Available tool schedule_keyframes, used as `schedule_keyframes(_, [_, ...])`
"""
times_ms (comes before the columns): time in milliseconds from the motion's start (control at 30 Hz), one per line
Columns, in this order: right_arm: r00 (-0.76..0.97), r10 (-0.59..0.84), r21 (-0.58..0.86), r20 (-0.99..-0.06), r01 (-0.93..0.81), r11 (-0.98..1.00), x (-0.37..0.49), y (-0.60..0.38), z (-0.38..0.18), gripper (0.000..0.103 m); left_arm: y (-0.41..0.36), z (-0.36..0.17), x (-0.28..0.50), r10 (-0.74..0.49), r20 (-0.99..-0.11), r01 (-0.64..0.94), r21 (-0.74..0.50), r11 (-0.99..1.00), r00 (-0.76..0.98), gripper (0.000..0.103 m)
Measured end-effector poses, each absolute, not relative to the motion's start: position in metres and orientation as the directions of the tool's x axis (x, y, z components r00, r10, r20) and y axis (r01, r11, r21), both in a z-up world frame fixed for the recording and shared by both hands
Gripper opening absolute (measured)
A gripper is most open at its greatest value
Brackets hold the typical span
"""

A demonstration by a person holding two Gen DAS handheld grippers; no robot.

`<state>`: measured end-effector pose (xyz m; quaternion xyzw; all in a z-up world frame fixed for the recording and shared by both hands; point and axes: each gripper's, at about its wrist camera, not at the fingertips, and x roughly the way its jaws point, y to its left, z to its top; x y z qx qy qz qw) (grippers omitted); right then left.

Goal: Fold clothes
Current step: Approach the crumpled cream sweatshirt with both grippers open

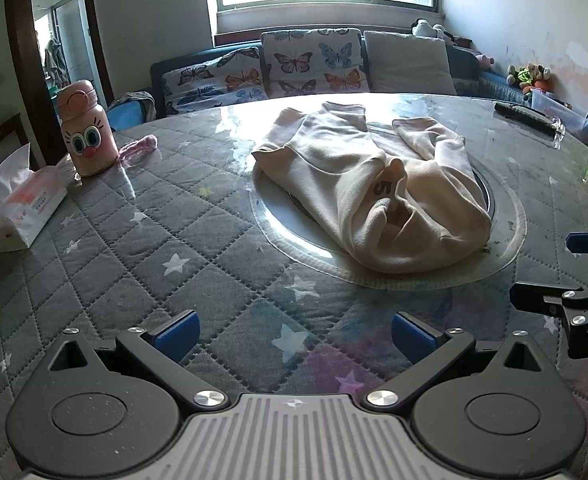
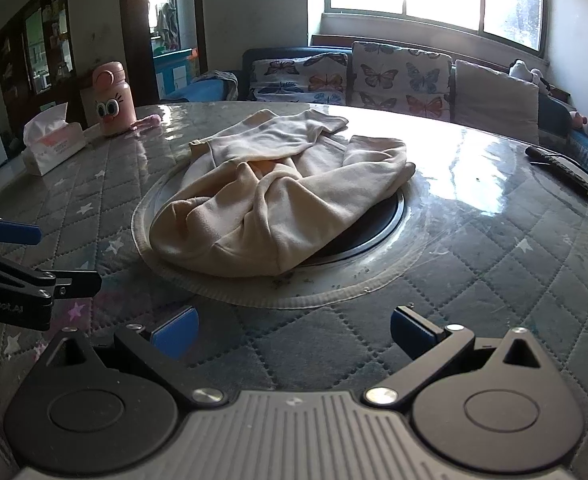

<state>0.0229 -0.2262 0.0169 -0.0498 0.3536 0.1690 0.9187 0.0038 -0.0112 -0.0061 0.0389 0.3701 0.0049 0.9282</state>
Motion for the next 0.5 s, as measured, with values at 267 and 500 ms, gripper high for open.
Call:
schedule_keyframes(267, [0.683,0.283,0.026,-0.673,-0.360,0.932,0.0252,-0.2231,0.0161,0.103,-0.0133,-0.0042,0.0088,0.038,-0.687,0.028,0.084,0.996,0.726,0.103])
schedule_keyframes(500, [0.678,0.288,0.025,-0.677,-0.370,0.929,0.0278,-0.2206,0.0162,0.103,-0.0141,-0.0043,0.0133,0.039,-0.688,0.030,0.089,0.996,0.725,0.103])
